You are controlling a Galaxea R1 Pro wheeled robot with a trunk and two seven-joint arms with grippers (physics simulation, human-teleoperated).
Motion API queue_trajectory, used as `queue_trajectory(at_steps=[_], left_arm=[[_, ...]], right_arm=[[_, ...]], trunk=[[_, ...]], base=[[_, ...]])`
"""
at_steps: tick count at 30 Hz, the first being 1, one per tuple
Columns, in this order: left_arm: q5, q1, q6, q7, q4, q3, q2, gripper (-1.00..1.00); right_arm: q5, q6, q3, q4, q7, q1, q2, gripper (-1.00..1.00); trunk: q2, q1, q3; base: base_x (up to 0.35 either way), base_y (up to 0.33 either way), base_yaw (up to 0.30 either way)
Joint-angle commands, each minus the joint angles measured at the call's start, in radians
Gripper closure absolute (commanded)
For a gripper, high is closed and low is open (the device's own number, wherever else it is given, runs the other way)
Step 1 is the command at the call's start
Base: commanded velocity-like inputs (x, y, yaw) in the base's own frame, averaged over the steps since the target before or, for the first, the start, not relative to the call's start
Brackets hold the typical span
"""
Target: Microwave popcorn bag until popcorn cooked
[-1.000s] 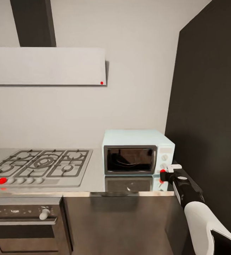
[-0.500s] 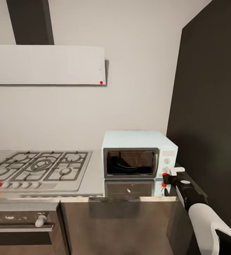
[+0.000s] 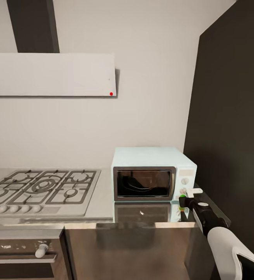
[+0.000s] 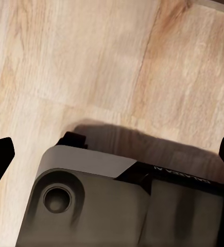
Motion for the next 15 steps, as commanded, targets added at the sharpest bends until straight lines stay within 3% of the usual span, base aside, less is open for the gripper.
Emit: queue_trajectory(at_steps=[1, 6, 15], left_arm=[[0.007, -0.001, -0.002, 0.004, 0.000, -0.009, 0.000, -1.00], [0.006, -0.001, -0.004, 0.004, 0.001, -0.009, -0.001, -1.00], [0.005, -0.001, -0.005, 0.005, 0.001, -0.010, -0.002, -1.00]], right_arm=[[0.010, 0.004, -0.010, -0.004, 0.007, -0.021, 0.001, 1.00], [0.010, 0.005, -0.010, -0.004, 0.007, -0.021, 0.001, 1.00], [0.012, 0.007, -0.009, -0.005, 0.009, -0.021, 0.001, 1.00]], trunk=[[0.000, 0.020, -0.001], [0.000, 0.020, -0.001], [0.000, 0.020, -0.001]], base=[[0.103, 0.000, 0.000], [0.012, 0.000, 0.000], [-0.318, 0.000, 0.000]])
